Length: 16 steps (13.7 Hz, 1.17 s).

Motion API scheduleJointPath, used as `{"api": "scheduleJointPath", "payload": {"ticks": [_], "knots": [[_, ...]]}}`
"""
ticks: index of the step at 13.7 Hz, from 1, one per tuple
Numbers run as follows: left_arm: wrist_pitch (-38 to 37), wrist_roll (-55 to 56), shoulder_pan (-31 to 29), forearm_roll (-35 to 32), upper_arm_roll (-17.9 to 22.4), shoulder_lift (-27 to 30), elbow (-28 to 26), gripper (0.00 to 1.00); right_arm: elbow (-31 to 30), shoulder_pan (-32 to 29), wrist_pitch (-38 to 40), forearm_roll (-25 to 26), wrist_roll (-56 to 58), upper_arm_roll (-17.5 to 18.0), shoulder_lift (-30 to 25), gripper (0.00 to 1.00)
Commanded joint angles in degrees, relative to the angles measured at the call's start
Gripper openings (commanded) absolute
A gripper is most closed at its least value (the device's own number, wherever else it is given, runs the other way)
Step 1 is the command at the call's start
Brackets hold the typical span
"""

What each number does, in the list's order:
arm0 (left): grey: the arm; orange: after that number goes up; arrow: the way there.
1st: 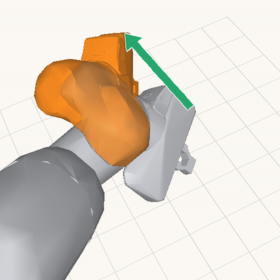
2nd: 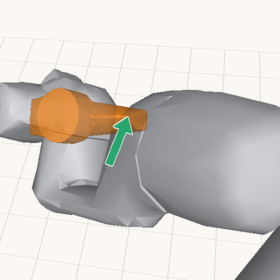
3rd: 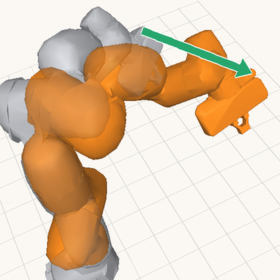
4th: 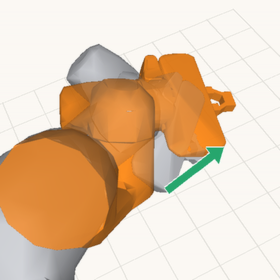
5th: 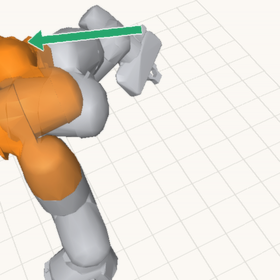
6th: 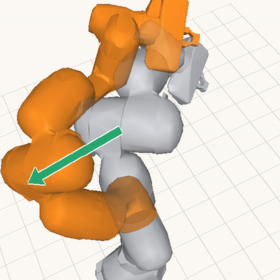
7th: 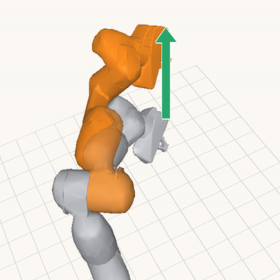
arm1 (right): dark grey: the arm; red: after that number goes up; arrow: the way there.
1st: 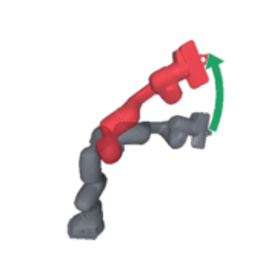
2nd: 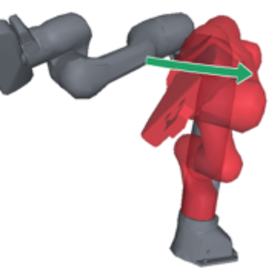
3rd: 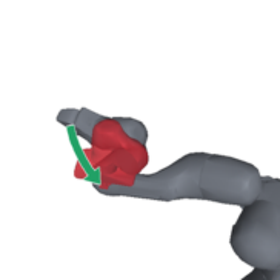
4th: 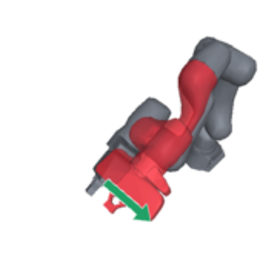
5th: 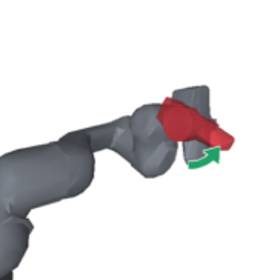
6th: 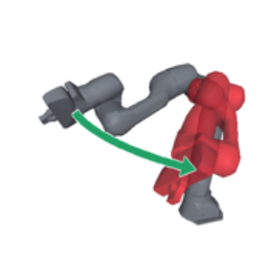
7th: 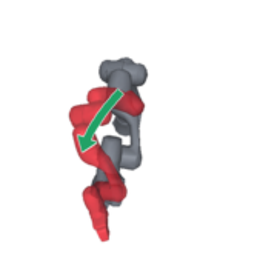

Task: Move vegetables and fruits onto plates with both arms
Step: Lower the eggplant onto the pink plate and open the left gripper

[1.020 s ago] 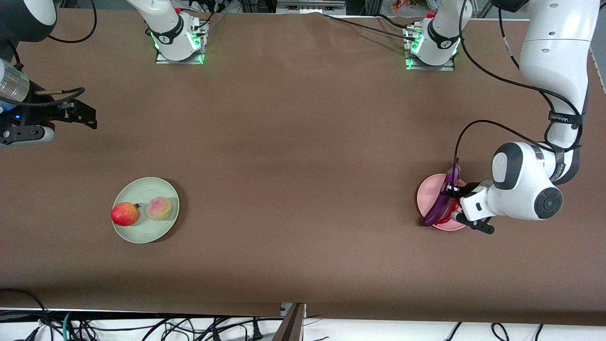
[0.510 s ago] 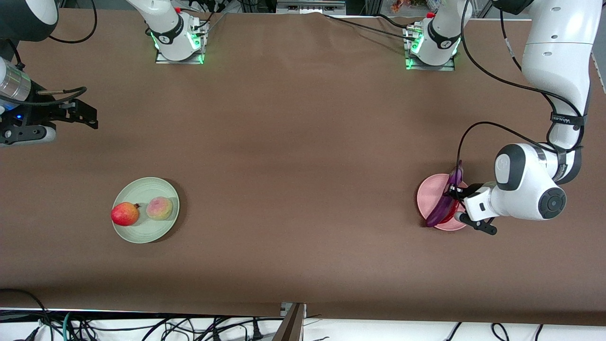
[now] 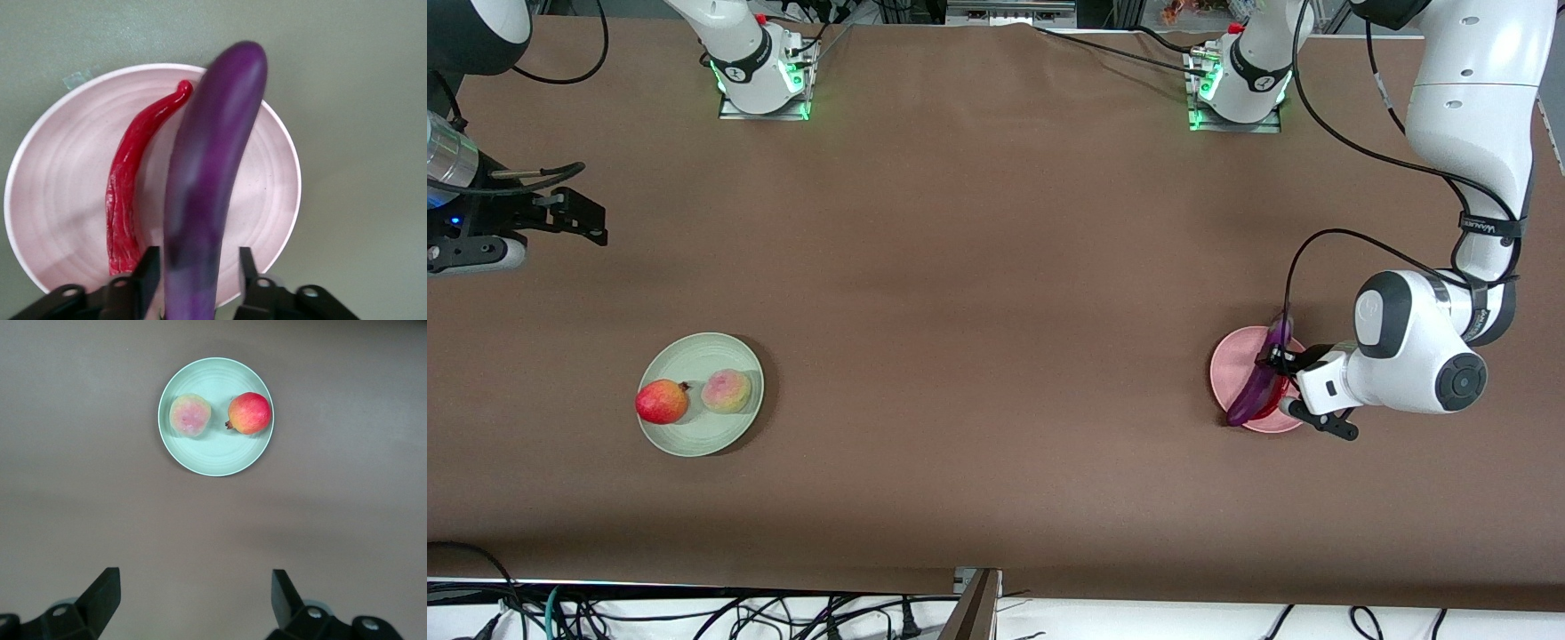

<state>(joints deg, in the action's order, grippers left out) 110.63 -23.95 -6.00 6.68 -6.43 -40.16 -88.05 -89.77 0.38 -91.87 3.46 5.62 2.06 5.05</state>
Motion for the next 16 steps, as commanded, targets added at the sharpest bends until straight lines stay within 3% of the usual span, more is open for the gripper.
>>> {"api": "scheduleJointPath", "payload": {"ticks": [1, 7, 8, 13, 16], "knots": [[0.6, -1.0, -0.9, -0.9, -0.6, 0.4, -0.5, 0.65, 1.7, 0.0, 0.4, 0.5, 1.1, 0.1, 0.8, 1.00], [0.4, -1.0, -1.0, -0.7, -0.7, 0.5, -0.5, 0.77, 1.5, 0.1, 0.3, 0.5, 1.0, 0.1, 0.8, 1.00], [0.4, -0.9, -1.1, -0.1, -0.7, 0.6, -0.5, 1.00, 1.7, 0.1, 0.3, 0.4, 1.0, 0.1, 0.8, 1.00], [-0.5, -0.9, -1.2, 0.0, -0.9, 4.3, -0.3, 1.00, 1.7, 0.1, 0.3, 0.5, 1.2, 0.1, 0.8, 1.00], [-4.2, 0.2, -1.2, 0.0, -1.0, 9.6, -0.3, 1.00, 1.7, 0.1, 0.2, 0.3, 0.8, 0.1, 0.8, 1.00]]}}
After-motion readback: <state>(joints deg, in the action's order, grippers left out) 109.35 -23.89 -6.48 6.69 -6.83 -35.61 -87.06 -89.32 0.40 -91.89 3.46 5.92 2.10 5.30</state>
